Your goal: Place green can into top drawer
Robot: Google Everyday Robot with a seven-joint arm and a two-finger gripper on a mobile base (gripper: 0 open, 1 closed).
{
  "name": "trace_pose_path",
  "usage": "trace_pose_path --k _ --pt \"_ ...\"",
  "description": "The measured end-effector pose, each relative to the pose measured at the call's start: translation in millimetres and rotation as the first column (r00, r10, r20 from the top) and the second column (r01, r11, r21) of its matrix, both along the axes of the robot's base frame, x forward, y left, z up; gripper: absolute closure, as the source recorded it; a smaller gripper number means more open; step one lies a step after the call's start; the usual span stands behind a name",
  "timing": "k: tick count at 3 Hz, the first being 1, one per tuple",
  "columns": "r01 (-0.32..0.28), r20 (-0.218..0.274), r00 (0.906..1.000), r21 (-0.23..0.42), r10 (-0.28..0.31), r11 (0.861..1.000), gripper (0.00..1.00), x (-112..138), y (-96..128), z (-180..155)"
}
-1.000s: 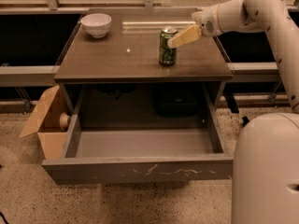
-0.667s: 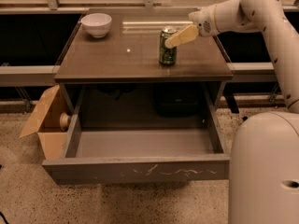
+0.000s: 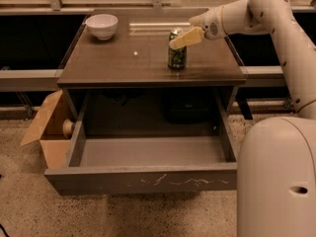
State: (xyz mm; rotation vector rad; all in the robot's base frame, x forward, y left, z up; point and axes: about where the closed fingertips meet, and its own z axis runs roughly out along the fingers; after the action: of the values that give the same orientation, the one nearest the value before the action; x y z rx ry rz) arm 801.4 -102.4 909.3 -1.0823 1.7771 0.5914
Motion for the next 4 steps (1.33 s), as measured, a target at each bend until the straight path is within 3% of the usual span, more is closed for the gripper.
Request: trace_pose_path --k 2,3,4 --pt "-0.01 -0.005 0.9999 0.011 0.01 1.0 0.65 -3.9 7.3 1.0" --pt "-0.029 0.016 0.9995 0.027 0.029 0.999 0.88 -12.3 10.8 11.1" --pt "-0.055 0.098 0.9939 0.047 0.05 0.997 1.0 -40.9 5.2 46.9"
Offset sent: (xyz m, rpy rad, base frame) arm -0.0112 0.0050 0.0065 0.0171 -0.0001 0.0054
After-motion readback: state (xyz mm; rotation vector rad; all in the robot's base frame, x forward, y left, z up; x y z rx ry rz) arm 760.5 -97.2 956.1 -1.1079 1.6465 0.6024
